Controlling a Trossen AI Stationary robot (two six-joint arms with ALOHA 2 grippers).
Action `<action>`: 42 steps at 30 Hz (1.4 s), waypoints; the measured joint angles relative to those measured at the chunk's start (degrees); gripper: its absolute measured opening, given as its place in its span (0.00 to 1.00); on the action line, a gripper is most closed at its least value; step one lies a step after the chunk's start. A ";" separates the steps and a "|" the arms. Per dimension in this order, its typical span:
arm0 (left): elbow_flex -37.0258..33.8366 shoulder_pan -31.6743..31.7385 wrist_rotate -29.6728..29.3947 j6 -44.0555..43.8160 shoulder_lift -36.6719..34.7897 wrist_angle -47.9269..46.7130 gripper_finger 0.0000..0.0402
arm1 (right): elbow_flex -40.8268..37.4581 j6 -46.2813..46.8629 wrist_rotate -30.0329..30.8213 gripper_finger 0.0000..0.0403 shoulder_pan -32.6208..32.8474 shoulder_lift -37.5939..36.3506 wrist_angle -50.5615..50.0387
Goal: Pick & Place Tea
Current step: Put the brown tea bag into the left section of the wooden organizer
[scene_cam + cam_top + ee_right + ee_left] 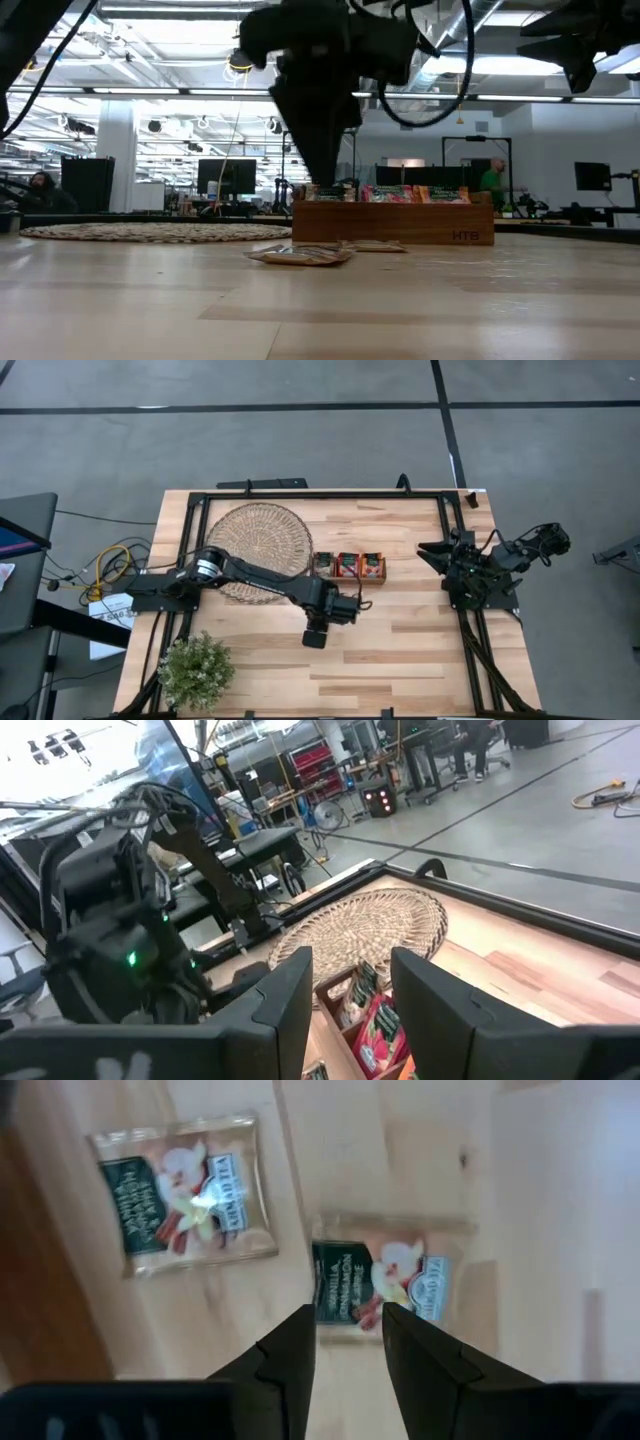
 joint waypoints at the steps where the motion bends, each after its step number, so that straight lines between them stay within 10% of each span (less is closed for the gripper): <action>1: 0.01 -0.02 -0.78 -0.06 0.51 -0.05 0.27 | 0.00 0.01 0.01 0.32 0.00 0.00 0.00; 34: 0.07 0.26 -0.05 -0.04 8.04 0.00 0.27 | 0.00 0.47 -0.02 0.32 0.02 0.00 -2.27; 42: -0.04 0.35 0.91 -0.71 8.15 0.06 0.06 | 0.00 0.49 -0.04 0.32 0.02 0.00 -2.28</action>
